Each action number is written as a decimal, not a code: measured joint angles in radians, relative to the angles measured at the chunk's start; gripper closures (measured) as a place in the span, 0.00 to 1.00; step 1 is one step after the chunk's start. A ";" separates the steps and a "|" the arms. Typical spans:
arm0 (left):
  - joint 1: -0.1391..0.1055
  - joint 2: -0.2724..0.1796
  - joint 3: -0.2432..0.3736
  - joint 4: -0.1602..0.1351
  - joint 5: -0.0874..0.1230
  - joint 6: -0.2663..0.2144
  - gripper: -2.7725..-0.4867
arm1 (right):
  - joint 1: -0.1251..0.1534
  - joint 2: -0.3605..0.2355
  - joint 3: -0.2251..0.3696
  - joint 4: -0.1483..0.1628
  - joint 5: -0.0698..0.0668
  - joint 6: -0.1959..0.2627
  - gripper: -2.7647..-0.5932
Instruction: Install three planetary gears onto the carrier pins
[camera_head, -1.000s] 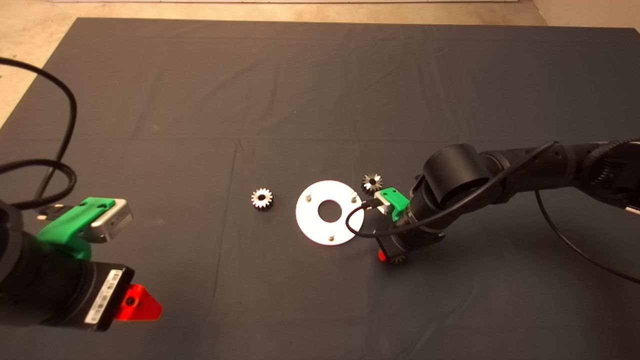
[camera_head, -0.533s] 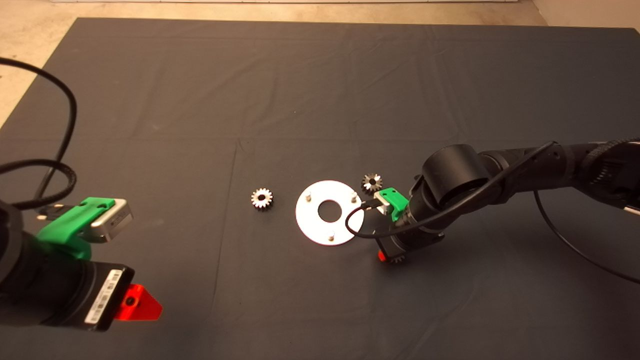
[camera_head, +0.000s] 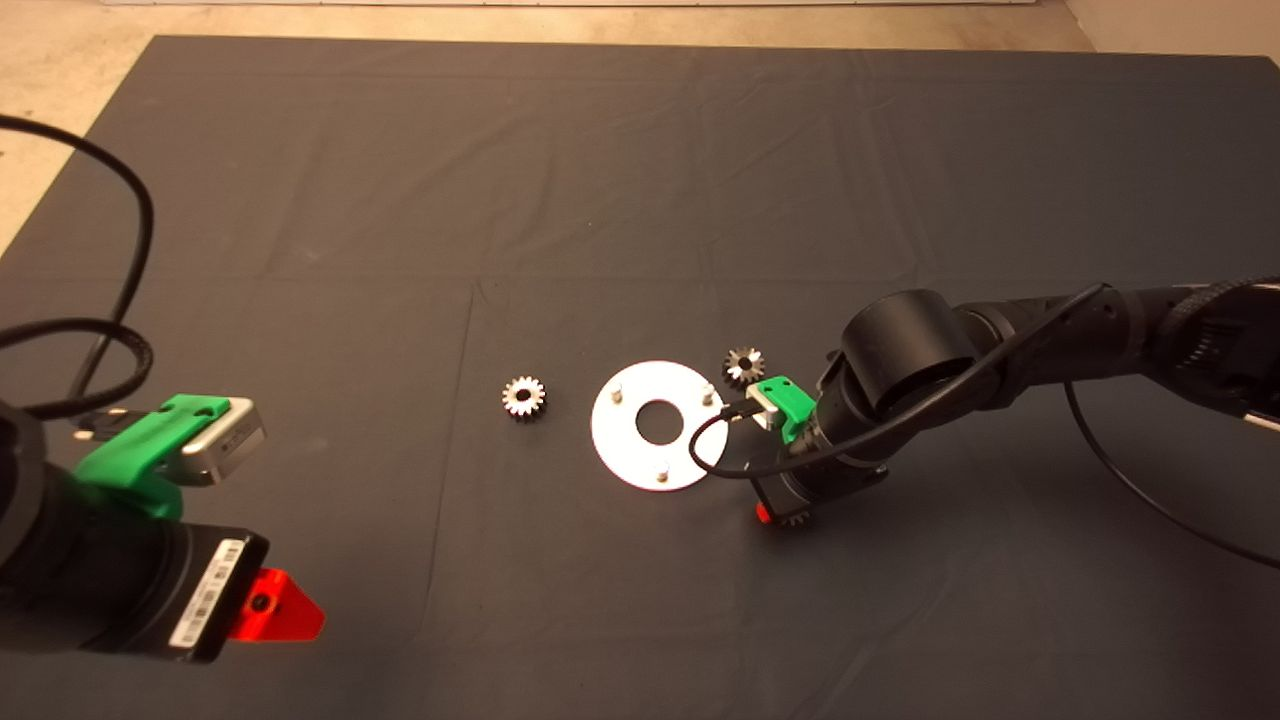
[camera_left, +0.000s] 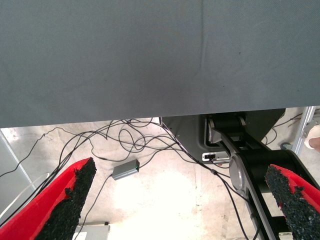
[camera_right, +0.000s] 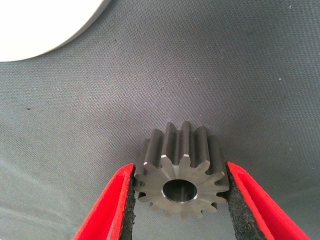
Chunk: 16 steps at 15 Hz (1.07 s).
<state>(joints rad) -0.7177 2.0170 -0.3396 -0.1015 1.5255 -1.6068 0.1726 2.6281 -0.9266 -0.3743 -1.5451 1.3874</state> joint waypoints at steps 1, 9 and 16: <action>0.000 0.000 0.000 0.000 0.000 0.000 0.13 | 0.000 0.002 0.000 0.000 -0.001 0.000 0.76; 0.000 0.001 0.000 0.000 0.000 0.000 0.13 | 0.077 0.047 0.000 -0.001 0.011 0.000 0.77; 0.006 0.002 0.000 0.000 0.000 0.000 0.13 | 0.132 0.099 -0.010 0.007 0.011 0.001 0.77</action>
<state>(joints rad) -0.7121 2.0189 -0.3396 -0.1013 1.5260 -1.6068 0.3045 2.7272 -0.9370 -0.3674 -1.5344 1.3883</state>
